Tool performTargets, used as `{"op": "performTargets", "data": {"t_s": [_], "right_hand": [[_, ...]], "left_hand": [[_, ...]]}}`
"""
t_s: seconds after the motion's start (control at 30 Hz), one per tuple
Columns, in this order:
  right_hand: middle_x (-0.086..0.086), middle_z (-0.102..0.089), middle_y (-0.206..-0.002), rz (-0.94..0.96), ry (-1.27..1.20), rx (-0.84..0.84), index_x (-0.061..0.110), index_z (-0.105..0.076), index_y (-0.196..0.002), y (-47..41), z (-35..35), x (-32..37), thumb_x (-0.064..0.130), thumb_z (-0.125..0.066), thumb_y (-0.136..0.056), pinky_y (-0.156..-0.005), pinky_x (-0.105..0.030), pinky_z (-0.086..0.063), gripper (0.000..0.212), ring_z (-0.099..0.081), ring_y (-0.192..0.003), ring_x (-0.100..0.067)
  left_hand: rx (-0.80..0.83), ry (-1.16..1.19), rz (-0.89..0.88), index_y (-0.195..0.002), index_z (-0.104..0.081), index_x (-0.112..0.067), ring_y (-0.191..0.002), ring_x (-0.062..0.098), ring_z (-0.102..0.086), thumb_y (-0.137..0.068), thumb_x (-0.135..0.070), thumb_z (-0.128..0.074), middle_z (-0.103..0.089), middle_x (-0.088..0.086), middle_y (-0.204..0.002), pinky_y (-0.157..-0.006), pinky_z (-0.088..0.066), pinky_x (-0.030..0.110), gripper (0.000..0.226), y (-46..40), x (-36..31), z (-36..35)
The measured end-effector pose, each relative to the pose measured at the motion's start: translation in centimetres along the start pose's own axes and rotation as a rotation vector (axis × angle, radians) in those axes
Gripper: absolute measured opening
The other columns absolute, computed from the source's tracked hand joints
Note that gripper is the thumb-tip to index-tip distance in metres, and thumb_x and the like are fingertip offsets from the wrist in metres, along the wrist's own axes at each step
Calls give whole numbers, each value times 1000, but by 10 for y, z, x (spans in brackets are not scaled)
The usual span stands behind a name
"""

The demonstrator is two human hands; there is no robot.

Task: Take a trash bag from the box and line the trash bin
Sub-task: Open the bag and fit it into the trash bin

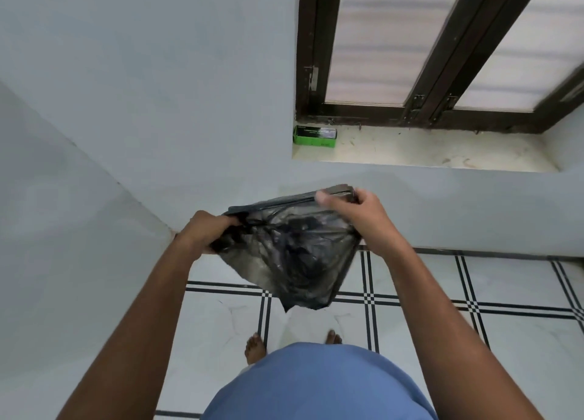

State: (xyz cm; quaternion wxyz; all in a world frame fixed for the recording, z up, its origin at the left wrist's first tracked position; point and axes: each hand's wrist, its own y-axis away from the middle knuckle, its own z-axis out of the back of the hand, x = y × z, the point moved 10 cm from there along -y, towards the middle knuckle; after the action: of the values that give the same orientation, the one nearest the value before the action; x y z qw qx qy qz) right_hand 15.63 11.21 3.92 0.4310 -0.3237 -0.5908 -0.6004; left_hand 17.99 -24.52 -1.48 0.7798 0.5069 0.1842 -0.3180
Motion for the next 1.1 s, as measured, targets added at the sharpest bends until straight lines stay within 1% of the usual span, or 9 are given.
{"op": "performTargets", "data": {"t_s": [0.07,0.2,0.37,0.47,0.57,0.7,0.8,0.93,1.1], "right_hand": [[1,-84,-109,14,350,5,22,-74,-118,-2,10,-5,64,-104,-65,-91,-44,-67,73,-83,-98,-23],[-2,-81,-88,-48,542,104,18,-80,-90,-6,20,-21,35,-82,-100,-76,-36,-57,21,-77,-85,-24],[-19,-85,-110,-213,-242,-129,6,-82,-114,-17,51,-41,30,-63,-104,-94,-51,-67,32,-84,-101,-37],[-11,-77,-80,-156,-234,-124,8,-80,-92,-21,77,-30,19,-65,-97,-65,-35,-61,19,-73,-74,-34],[-15,-69,-86,-60,-17,109,1,-71,-96,-12,89,-14,17,-68,-89,-61,-34,-51,17,-66,-78,-33],[-17,-85,-104,-165,105,291,-2,-79,-114,-1,105,-25,38,-82,-101,-75,-34,-65,42,-83,-88,-31],[-18,-85,-116,-131,11,163,0,-79,-125,-15,129,-35,32,-75,-107,-94,-41,-62,38,-79,-119,-40],[-17,-79,-135,-156,-445,60,4,-70,-147,-31,142,-52,30,-52,-112,-97,-47,-63,48,-77,-119,-33],[-6,-82,-93,-172,-621,28,16,-81,-106,-32,152,-66,38,-48,-111,-68,-35,-65,41,-77,-82,-24]], "left_hand": [[304,392,28,-124,-77,0,-118,35,-77,-92,-17,-84,-80,23,-129,-105,-63,52,37,10,-3,-32],[565,788,-121,-137,-69,7,-120,35,-74,-102,7,-55,-72,23,-140,-107,-63,50,38,24,-32,-59],[635,135,-204,-137,-76,-8,-123,33,-77,-89,-30,-91,-79,16,-134,-110,-60,44,55,31,-39,-90],[459,-633,-151,-103,-86,-13,-97,28,-82,-55,-55,-102,-86,11,-111,-91,-64,34,66,11,-20,-90],[211,-357,-104,-107,-83,-9,-87,22,-77,-80,-32,-91,-84,13,-109,-72,-64,28,37,-7,-30,-73],[453,473,-23,-148,-62,8,-141,41,-65,-101,-5,-58,-66,29,-150,-114,-55,64,49,6,-40,-97],[489,786,-30,-142,-64,7,-129,43,-70,-100,-7,-44,-66,27,-148,-102,-63,61,48,22,-54,-117],[531,648,-147,-126,-78,-9,-110,31,-77,-104,-24,-58,-78,14,-128,-95,-66,45,33,41,-64,-148],[448,66,-109,-116,-84,-7,-101,26,-75,-95,-26,-84,-82,20,-123,-82,-53,34,28,34,-32,-172]]}}
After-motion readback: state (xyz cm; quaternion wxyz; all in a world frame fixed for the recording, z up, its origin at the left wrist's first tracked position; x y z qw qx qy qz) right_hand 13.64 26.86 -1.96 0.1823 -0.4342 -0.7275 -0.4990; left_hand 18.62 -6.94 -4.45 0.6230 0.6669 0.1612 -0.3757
